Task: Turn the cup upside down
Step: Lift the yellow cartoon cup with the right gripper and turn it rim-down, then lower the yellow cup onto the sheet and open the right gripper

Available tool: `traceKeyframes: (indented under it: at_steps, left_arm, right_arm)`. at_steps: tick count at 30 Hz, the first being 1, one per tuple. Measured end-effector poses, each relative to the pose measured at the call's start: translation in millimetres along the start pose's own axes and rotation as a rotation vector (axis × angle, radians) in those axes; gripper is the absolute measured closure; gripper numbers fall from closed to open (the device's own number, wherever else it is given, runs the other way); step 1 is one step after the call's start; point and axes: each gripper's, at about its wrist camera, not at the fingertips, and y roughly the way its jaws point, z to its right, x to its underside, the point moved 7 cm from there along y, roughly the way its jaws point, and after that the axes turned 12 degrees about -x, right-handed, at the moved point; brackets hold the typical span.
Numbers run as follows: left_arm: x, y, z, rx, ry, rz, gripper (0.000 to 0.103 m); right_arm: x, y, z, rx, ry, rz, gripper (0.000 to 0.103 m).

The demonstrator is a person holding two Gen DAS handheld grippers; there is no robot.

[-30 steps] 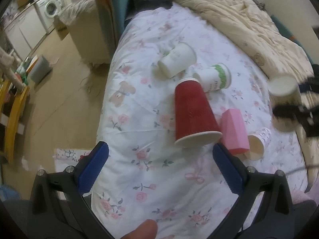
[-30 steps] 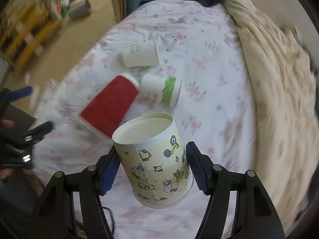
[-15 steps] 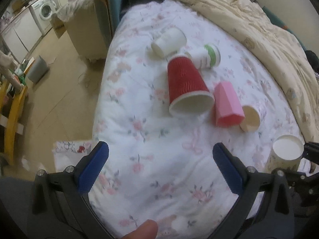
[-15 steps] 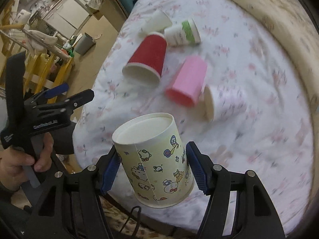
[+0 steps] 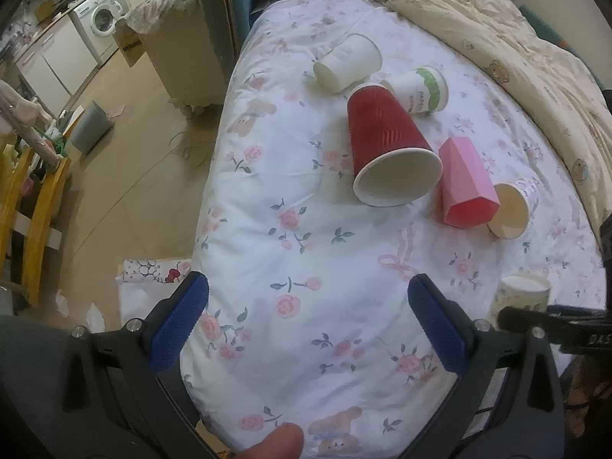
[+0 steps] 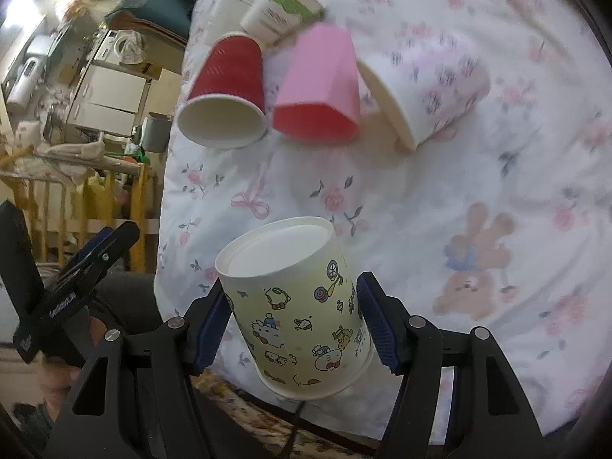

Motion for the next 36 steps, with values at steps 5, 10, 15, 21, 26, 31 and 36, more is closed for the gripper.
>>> traceKeyframes:
  at_steps: [5, 10, 15, 21, 26, 31, 36]
  left_arm:
    - [-2, 7, 4, -0.004, -0.006, -0.016, 0.000]
    - [-3, 16, 8, -0.015, -0.003, -0.028, 0.000]
    - [-4, 21, 12, -0.008, 0.001, -0.044, 0.000]
    - [-3, 19, 20, 0.000, 0.020, -0.041, 0.000]
    - [-2, 17, 18, 0.009, 0.008, -0.036, 0.000]
    - [-3, 14, 16, 0.014, -0.004, -0.028, 0.000]
    - [-6, 8, 15, 0.023, -0.015, -0.013, 0.000]
  right_arm:
    - [-6, 25, 8, -0.020, 0.049, -0.030, 0.035]
    - [-14, 37, 14, -0.007, 0.044, -0.034, 0.036]
    - [-13, 42, 22, 0.003, 0.040, -0.058, 0.034]
    - [-10, 40, 14, 0.003, 0.012, -0.066, 0.018]
    - [-11, 37, 6, 0.040, -0.042, -0.068, 0.017]
    - [-6, 31, -4, 0.083, -0.090, -0.059, 0.017]
    - [3, 18, -8, 0.135, -0.122, -0.061, 0.017]
